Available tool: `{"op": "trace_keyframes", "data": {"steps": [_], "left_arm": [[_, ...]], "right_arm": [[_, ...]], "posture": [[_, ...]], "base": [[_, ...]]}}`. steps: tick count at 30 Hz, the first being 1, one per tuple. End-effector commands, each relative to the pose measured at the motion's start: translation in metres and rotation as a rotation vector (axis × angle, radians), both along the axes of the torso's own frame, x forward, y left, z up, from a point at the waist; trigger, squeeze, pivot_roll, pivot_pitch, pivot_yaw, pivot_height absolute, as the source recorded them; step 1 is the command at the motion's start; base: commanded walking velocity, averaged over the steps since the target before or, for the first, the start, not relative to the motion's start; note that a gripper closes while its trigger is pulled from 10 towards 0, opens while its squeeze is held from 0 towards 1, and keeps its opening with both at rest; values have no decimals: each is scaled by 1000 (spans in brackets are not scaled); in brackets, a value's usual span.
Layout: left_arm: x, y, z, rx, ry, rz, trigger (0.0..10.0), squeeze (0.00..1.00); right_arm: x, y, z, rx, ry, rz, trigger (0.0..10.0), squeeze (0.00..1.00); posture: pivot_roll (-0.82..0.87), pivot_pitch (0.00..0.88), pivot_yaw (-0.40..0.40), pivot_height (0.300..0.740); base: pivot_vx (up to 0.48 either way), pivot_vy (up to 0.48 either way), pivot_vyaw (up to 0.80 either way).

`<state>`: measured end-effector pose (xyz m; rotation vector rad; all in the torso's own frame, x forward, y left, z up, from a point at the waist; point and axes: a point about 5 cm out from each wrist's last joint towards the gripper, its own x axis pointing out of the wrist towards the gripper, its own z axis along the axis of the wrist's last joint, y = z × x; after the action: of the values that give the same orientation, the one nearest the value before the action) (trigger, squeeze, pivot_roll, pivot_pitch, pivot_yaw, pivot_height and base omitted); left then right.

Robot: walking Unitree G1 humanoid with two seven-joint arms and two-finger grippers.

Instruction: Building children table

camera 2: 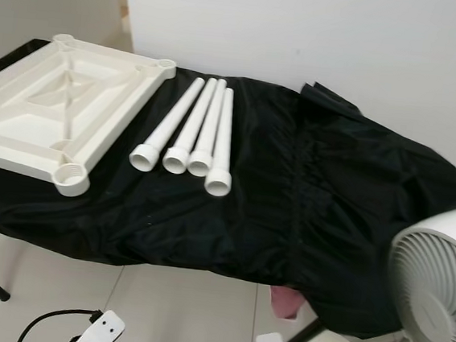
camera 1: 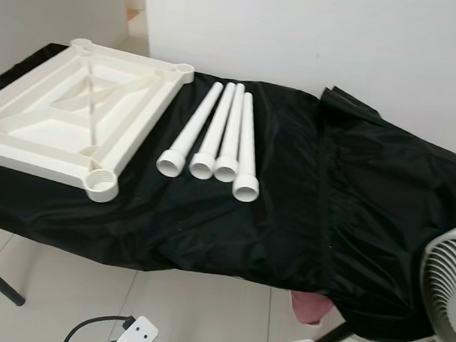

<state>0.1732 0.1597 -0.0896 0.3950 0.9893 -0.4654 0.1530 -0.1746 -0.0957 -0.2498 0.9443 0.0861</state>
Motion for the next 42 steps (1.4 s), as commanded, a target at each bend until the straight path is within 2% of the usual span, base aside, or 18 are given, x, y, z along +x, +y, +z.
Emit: {"op": "trace_keyframes", "data": {"steps": [1, 23, 30, 34, 42], "left_arm": [[-5, 0, -3, 7, 22, 8, 10000, 0], [-5, 0, -3, 6, 20, 16, 10000, 0], [4, -7, 1, -14, -2, 8, 10000, 0], [10, -14, 4, -29, -22, -11, 10000, 0], [12, -14, 5, -37, -33, -25, 10000, 0]], "right_arm": [[-15, -1, -6, -1, 63, 8, 10000, 0], [-16, 0, -7, 5, 66, 0, 10000, 0], [-15, 0, -6, 7, 63, -7, 10000, 0], [-14, 0, -6, 9, 60, -11, 10000, 0], [-12, -1, -5, 10, 55, -14, 10000, 0]], "posture": [[-54, 0, 26, 740], [-48, 31, 28, 740], [-48, 34, 30, 740], [-48, 33, 31, 740], [-47, 34, 29, 740]], "base": [[0, 319, 0], [0, 342, 0], [0, 335, 0], [0, 0, 0], [0, 0, 0]]}}
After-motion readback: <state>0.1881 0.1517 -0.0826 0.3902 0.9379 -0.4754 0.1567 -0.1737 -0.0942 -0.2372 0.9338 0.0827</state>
